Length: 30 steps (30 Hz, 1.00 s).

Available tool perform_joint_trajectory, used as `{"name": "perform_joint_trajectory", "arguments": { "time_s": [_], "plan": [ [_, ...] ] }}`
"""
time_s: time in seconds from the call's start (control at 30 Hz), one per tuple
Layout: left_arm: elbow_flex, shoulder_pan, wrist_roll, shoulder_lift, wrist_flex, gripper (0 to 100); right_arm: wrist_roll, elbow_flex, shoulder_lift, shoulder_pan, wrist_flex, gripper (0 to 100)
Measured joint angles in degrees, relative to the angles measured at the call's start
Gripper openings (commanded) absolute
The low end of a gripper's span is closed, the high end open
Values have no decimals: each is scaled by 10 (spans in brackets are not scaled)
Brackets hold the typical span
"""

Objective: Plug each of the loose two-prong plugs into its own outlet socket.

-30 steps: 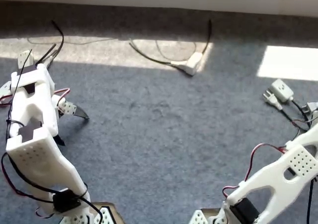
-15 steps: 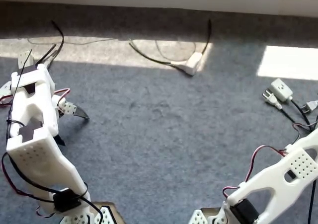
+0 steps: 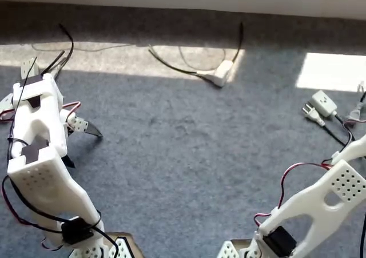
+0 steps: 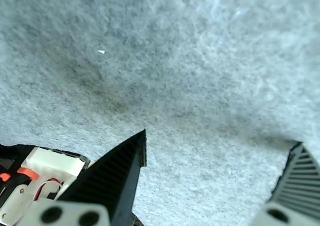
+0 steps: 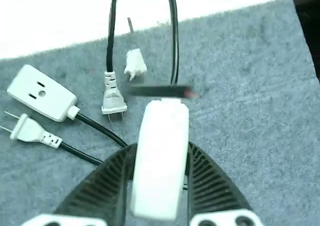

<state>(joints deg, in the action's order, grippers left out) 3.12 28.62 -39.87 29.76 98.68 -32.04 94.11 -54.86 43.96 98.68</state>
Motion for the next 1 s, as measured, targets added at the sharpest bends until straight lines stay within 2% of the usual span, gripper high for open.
{"name": "perform_joint_trajectory", "arguments": {
  "time_s": [0.37,0.63,0.8,1.0],
  "plan": [
    [0,0,0,0,0,418,29,3,105,-12,1,49],
    [0,0,0,0,0,418,201,3,155,-21,2,49],
    [0,0,0,0,0,418,277,-31,239,-78,2,49],
    [0,0,0,0,0,418,339,-251,438,-190,2,49]
  ]
}}
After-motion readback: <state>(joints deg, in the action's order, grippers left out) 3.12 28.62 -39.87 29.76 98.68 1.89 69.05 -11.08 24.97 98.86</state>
